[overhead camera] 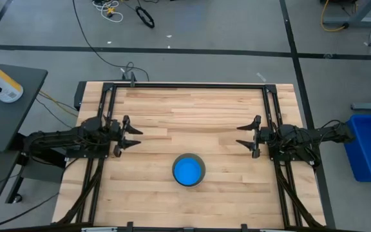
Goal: Nest bowls inside each other
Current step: Return to Home Position
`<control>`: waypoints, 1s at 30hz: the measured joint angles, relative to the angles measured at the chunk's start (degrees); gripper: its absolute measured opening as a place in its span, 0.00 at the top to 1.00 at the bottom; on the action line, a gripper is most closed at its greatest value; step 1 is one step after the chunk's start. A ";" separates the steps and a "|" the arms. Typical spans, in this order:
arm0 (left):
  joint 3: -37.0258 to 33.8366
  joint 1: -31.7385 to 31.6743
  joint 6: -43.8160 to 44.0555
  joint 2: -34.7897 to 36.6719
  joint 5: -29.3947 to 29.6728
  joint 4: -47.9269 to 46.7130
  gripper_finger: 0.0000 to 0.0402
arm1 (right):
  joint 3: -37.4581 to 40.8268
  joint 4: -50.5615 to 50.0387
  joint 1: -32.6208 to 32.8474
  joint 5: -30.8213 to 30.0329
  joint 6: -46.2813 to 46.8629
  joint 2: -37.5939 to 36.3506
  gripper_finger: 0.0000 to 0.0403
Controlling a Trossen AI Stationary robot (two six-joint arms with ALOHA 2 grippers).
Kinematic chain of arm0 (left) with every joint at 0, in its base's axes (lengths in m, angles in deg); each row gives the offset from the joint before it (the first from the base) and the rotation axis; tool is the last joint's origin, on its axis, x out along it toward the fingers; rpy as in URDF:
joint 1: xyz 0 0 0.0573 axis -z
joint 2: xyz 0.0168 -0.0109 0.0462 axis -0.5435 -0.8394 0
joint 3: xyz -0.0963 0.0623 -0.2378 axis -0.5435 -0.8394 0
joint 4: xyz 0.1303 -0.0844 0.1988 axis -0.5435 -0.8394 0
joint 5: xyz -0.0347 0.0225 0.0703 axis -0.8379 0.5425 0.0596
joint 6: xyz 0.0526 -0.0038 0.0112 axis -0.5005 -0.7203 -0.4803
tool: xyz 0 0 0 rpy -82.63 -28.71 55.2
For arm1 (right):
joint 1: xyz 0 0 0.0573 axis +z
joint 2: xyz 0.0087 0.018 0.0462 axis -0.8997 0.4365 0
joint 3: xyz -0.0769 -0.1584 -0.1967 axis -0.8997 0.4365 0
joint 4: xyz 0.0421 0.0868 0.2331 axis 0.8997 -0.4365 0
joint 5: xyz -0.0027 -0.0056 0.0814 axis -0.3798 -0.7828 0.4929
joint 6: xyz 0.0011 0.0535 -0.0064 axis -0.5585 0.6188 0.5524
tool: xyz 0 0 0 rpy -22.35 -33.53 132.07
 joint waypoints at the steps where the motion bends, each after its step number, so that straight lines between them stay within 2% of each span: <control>1: -0.01 0.00 -1.28 0.00 0.89 0.03 0.49 | 0.00 0.00 0.00 0.00 0.00 0.00 0.33; 10: -0.01 -0.01 -5.48 -0.01 6.43 0.16 0.49 | 0.00 -0.01 0.00 0.00 0.00 0.00 0.38; 30: 0.01 0.00 -15.08 0.00 6.64 0.41 0.49 | 0.00 -0.01 0.00 0.02 0.00 0.00 0.45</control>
